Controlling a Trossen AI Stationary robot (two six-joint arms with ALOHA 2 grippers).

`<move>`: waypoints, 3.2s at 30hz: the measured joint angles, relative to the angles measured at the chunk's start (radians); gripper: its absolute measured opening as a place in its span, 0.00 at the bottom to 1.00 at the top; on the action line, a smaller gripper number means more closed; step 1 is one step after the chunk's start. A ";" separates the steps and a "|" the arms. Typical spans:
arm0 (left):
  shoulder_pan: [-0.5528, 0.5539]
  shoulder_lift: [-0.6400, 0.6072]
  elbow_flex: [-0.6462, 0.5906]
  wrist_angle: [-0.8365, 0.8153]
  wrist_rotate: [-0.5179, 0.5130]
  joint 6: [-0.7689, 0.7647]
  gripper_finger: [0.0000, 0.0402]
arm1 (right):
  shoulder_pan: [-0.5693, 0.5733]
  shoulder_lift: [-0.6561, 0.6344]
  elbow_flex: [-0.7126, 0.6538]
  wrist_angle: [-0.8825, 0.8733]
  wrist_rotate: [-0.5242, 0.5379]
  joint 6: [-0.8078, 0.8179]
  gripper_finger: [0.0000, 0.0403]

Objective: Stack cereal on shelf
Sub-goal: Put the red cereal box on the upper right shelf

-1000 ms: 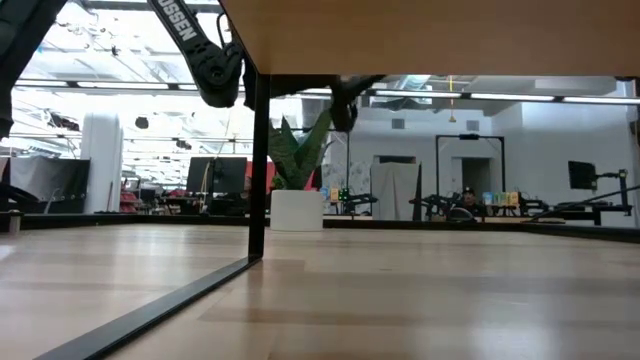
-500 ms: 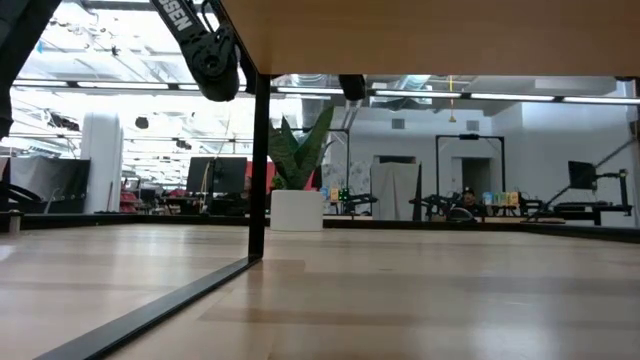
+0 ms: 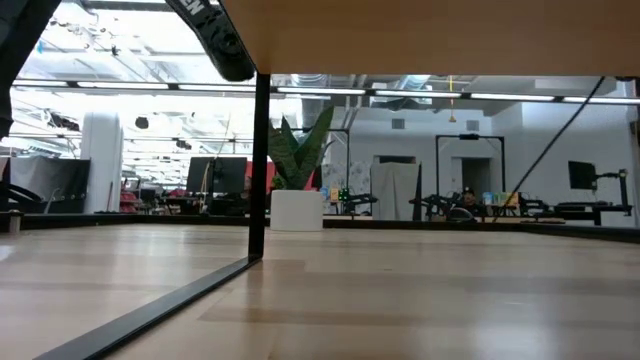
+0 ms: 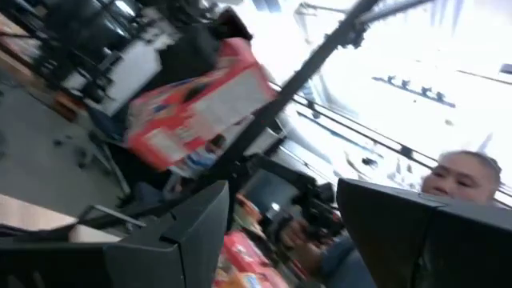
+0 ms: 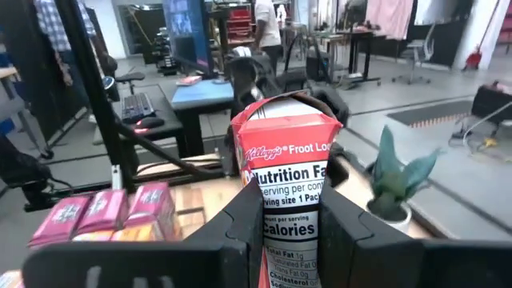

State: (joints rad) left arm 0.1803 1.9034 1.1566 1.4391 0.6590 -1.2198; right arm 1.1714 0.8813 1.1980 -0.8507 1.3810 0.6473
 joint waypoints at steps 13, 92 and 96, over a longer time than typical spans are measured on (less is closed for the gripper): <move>-0.019 0.000 0.065 0.001 0.104 -0.083 0.56 | 0.109 0.124 -0.260 -0.246 0.183 0.890 0.25; -0.050 0.000 0.104 -0.407 -0.013 0.236 0.56 | 0.142 0.321 -0.301 0.075 -0.156 0.855 0.39; -0.076 0.002 0.191 -0.628 -0.016 0.345 0.56 | 0.135 0.321 -0.301 0.077 -0.193 0.816 0.39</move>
State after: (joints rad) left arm 0.1046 1.9053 1.3477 0.8108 0.6428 -0.8749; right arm 1.3062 1.2022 0.8967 -0.7740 1.1882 1.4628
